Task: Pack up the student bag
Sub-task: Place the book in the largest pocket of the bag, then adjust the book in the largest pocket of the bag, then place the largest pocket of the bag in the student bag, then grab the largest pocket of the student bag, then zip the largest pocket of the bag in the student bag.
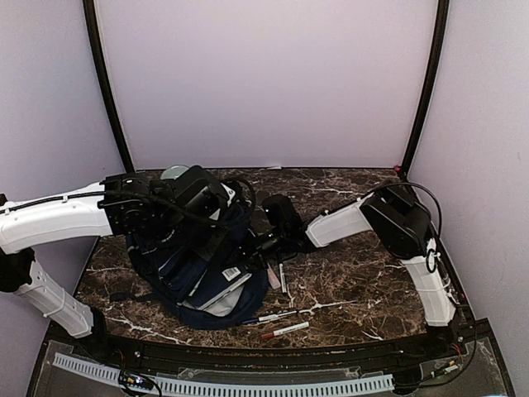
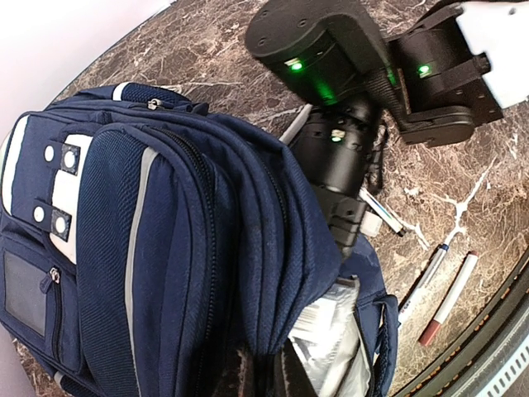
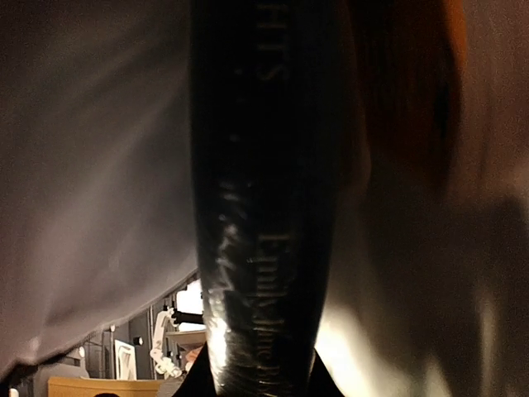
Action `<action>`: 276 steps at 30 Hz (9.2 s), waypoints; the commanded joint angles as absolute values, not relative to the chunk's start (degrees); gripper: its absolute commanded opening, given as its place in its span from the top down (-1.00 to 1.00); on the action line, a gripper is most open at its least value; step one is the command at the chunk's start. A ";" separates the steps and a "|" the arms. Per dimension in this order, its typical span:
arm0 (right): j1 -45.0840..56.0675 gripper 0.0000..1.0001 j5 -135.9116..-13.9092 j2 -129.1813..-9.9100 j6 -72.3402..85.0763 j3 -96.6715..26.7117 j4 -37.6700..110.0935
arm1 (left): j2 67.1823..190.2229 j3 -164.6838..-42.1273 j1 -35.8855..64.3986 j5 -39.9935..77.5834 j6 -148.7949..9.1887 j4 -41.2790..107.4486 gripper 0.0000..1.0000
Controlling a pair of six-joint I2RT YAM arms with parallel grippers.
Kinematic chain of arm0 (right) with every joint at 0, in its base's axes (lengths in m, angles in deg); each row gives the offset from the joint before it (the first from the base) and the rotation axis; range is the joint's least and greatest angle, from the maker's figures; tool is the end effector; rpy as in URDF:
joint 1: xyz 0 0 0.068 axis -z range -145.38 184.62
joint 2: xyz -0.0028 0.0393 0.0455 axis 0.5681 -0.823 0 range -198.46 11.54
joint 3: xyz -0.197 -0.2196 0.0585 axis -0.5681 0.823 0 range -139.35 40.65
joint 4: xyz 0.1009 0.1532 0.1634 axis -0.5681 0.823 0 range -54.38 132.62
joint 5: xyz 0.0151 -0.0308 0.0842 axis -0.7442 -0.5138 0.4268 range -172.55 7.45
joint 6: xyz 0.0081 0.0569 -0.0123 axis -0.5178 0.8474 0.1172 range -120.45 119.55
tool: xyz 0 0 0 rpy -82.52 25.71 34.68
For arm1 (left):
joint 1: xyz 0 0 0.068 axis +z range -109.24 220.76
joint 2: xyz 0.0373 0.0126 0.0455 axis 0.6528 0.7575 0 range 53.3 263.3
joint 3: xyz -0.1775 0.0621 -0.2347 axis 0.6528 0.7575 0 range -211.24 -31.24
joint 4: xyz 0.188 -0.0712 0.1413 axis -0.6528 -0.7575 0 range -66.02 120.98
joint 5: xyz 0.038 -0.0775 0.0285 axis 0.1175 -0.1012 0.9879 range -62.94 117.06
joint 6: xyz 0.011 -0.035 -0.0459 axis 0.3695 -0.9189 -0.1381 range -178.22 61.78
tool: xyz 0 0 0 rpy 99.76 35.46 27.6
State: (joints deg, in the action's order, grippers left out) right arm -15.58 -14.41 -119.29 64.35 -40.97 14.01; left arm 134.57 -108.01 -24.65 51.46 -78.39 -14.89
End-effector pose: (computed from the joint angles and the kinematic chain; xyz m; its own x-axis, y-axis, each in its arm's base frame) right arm 0.2804 0.3982 0.1600 -0.8614 -0.5077 0.0117 -0.0777 0.1545 0.9849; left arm 0.1324 -0.2470 0.3579 -0.5485 0.4442 -0.7084 0.5639 0.8221 0.0789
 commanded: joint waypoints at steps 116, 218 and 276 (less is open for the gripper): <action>-33.78 0.14 -98.53 -114.56 -34.89 -47.75 25.67 | 117.90 -93.65 -27.62 47.95 -85.27 -0.71 1.00; -26.55 0.09 -69.19 -99.75 -13.19 -39.03 57.30 | 126.94 -76.19 -23.04 21.40 -103.80 -8.31 0.25; -25.23 0.18 -48.88 -110.88 -5.57 -62.51 64.64 | 116.47 -80.59 -27.13 35.41 -101.36 -15.56 1.00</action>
